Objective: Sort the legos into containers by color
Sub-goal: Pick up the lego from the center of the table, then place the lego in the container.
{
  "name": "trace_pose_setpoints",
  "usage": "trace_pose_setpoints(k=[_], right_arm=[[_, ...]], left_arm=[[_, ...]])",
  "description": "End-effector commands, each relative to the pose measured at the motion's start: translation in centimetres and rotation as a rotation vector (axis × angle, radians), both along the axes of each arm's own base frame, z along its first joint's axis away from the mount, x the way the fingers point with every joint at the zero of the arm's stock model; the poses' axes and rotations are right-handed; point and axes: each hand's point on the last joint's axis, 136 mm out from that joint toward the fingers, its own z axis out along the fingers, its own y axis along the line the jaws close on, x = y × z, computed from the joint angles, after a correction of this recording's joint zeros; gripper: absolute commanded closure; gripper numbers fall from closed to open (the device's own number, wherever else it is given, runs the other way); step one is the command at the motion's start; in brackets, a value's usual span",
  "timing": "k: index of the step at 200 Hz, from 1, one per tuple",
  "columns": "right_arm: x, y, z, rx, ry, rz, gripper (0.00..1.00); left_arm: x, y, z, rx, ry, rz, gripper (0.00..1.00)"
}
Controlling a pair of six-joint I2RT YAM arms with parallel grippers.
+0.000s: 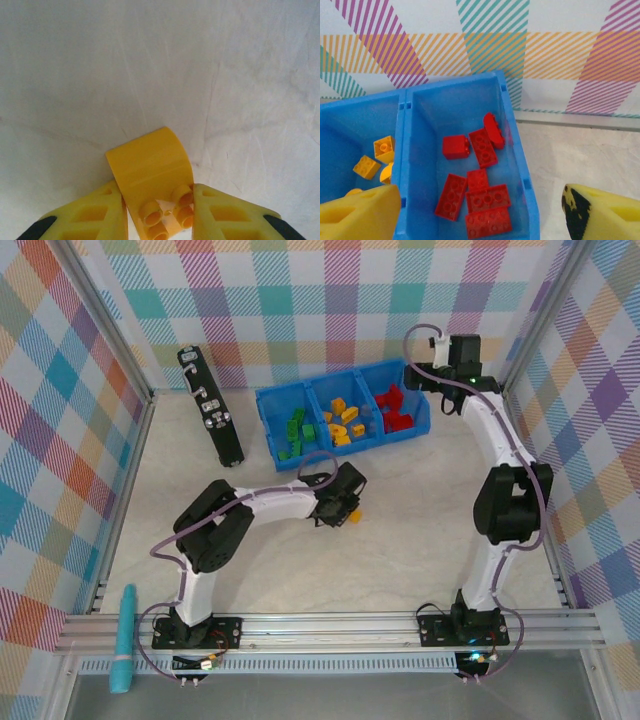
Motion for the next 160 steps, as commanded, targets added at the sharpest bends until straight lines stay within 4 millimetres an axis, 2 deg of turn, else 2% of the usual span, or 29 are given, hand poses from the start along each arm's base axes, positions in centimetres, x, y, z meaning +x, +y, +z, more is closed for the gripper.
trace_pose_setpoints(k=[1, 27, 43, 74, 111, 135, 160], right_arm=[[-1.8, -0.6, 2.9, 0.008, -0.054, -0.015, 0.15], [-3.9, -1.1, 2.1, 0.018, -0.024, -0.041, 0.15], [-5.6, -0.9, 0.8, 0.041, 0.007, -0.043, 0.13], [-8.4, -0.1, -1.5, 0.104, 0.07, -0.007, 0.14], [-12.4, 1.2, -2.1, 0.187, 0.045, 0.055, 0.11], [-14.2, 2.4, -2.7, 0.206, 0.043, 0.138, 0.06], [-15.5, 3.1, -1.9, 0.228, 0.003, 0.182, 0.01]], left_arm=[[3.8, 2.2, 4.5, 0.016, -0.09, -0.047, 0.76], [8.5, 2.0, 10.3, -0.047, -0.236, -0.061, 0.76], [11.3, 1.6, 13.8, -0.084, -0.34, -0.057, 0.76], [16.7, 1.1, 18.1, -0.15, -0.508, -0.024, 0.75], [22.2, 1.5, 17.7, -0.177, -0.594, 0.046, 0.74], [24.9, 1.0, 16.5, -0.18, -0.614, 0.064, 0.71], [26.9, 0.9, 15.2, -0.179, -0.609, 0.073, 0.7]])
